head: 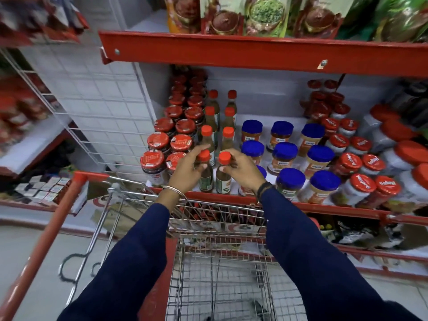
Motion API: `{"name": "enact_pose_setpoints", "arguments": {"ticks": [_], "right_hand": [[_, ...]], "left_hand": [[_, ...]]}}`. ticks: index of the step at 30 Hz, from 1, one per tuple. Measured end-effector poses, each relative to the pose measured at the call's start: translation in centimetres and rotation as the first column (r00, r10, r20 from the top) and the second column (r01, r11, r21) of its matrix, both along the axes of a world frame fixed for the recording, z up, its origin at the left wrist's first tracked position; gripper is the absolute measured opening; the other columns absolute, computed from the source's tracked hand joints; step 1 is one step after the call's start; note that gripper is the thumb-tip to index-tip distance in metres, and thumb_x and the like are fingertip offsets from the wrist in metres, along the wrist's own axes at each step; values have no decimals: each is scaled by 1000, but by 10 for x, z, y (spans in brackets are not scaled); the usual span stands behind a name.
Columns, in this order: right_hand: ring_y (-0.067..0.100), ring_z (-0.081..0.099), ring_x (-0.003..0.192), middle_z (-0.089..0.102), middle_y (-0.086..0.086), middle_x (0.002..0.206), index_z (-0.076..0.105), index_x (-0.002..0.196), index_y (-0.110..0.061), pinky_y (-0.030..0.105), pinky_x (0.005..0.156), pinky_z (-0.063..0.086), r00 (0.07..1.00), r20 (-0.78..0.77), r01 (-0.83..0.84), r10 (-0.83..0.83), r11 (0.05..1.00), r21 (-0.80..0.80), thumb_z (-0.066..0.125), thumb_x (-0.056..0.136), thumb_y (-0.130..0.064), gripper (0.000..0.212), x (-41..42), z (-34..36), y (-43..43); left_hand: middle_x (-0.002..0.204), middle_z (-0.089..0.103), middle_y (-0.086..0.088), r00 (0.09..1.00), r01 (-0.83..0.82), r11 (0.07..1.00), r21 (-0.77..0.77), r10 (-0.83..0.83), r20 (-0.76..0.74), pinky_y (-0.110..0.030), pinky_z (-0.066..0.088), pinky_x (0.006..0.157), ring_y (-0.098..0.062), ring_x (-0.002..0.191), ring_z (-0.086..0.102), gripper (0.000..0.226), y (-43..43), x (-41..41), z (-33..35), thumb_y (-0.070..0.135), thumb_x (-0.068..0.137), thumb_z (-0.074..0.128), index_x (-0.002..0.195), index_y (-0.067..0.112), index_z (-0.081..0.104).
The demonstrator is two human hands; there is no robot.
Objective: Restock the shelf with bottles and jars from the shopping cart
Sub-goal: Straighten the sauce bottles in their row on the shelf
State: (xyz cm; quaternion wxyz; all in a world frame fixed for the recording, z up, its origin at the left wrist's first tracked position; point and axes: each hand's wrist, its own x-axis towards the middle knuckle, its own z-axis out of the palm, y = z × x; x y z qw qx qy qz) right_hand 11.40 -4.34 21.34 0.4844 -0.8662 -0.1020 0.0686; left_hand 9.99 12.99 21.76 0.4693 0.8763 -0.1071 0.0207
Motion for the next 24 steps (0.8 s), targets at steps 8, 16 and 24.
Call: {"name": "enact_pose_setpoints", "arguments": {"ticks": [8, 16, 24], "right_hand": [[27, 65, 90, 69, 9, 97, 58, 106, -17, 51, 81, 55, 982, 136, 138, -132, 990, -31, 74, 76, -19, 34, -7, -3, 0], [23, 64, 88, 67, 8, 95, 56, 102, -13, 46, 76, 56, 948, 240, 245, -210, 961, -125, 78, 70, -33, 44, -10, -2, 1], [21, 63, 95, 68, 8, 103, 56, 106, -13, 43, 84, 55, 967, 176, 202, -185, 976, -84, 75, 76, -24, 37, -11, -3, -1]], "left_hand": [[104, 61, 0, 991, -77, 997, -2, 77, 110, -34, 50, 89, -19, 97, 60, 45, 2, 2, -3, 6, 77, 69, 118, 14, 53], [104, 61, -9, 958, -225, 971, 76, 206, 198, -36, 51, 80, -22, 89, 58, 46, -5, 7, -11, 25, 71, 77, 107, 13, 52], [118, 61, -9, 997, -69, 997, 16, 68, 36, -41, 46, 98, -23, 109, 58, 52, -2, 4, -16, 8, 82, 64, 127, 20, 40]]}}
